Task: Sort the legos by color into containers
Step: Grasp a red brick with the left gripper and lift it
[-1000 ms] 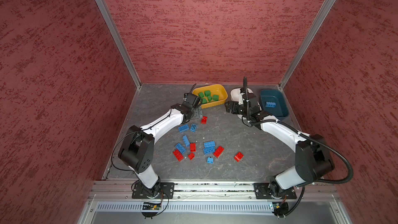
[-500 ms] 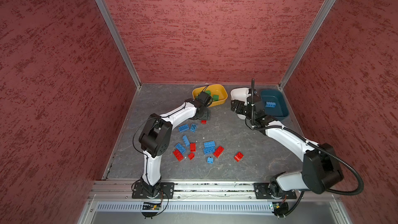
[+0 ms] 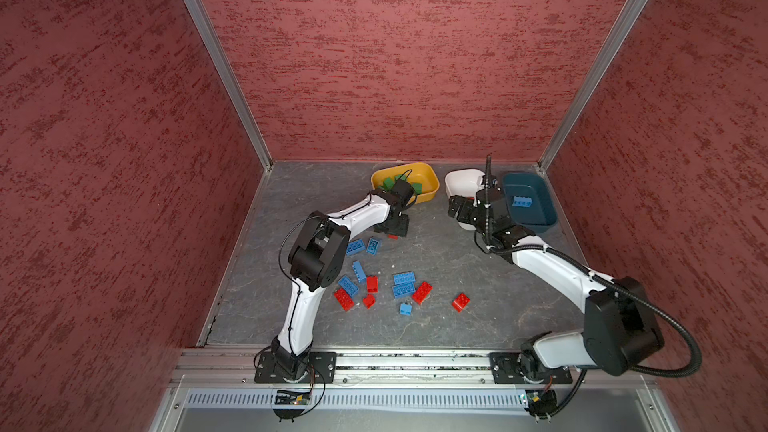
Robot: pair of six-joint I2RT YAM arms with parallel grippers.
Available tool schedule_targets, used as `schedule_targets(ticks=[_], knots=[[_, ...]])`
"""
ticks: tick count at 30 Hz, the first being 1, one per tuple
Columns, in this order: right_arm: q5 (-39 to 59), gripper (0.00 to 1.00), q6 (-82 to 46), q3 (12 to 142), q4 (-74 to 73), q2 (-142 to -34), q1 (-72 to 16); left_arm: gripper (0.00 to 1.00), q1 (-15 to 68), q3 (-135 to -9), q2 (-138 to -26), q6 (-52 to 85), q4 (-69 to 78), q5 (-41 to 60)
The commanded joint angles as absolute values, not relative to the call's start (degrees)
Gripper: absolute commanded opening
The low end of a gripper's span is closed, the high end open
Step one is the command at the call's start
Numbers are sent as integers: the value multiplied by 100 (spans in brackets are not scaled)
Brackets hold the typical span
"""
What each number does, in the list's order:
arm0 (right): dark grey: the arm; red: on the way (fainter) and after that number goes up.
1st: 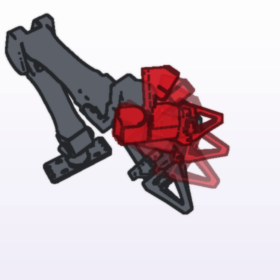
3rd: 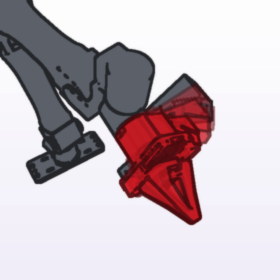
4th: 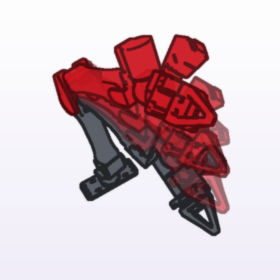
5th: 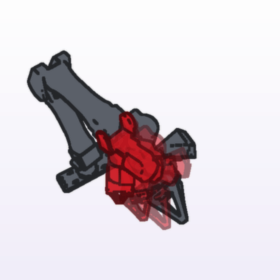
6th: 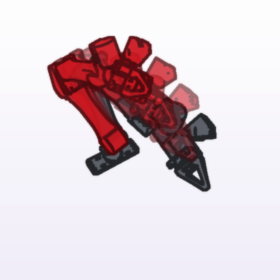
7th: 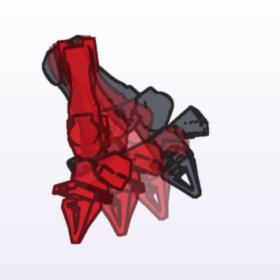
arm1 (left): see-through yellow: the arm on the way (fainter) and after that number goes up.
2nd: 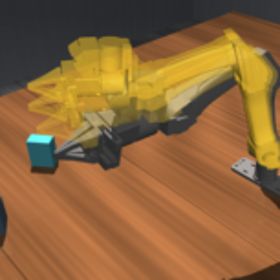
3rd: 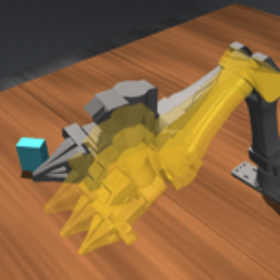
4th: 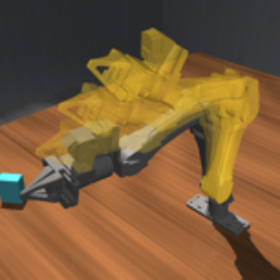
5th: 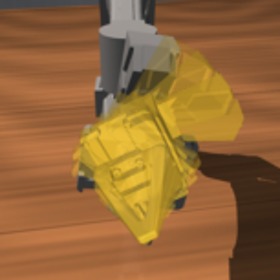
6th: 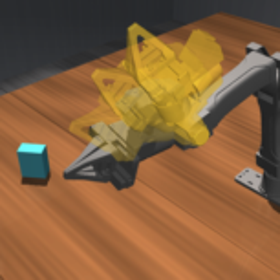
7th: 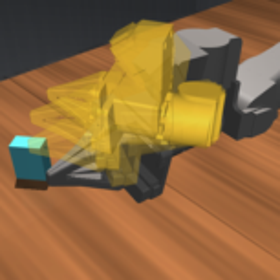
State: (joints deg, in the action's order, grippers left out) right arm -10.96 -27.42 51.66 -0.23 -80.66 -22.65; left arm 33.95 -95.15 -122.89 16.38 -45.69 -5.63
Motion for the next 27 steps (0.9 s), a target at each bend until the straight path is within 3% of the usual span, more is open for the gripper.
schedule_targets(ticks=[1,5,16,19,27], knots=[[-1278,99,-2771,5134,-221,-7885,-2255,62,3450,-9678,-12451,1525,-4641,-552],[-1217,99,-2708,5088,-274,-7839,-2254,56,3505,-9694,-12557,1516,-4622,-584],[-801,99,-2935,4895,-404,-7769,-2178,26,3591,-9487,-12447,1499,-4213,-810],[-212,98,-2988,4851,-360,-7754,-2000,20,3595,-9084,-12080,1403,-3718,-726],[2117,95,-2892,4758,-378,-7748,-1264,15,3708,-8321,-11070,719,-2290,-80]])
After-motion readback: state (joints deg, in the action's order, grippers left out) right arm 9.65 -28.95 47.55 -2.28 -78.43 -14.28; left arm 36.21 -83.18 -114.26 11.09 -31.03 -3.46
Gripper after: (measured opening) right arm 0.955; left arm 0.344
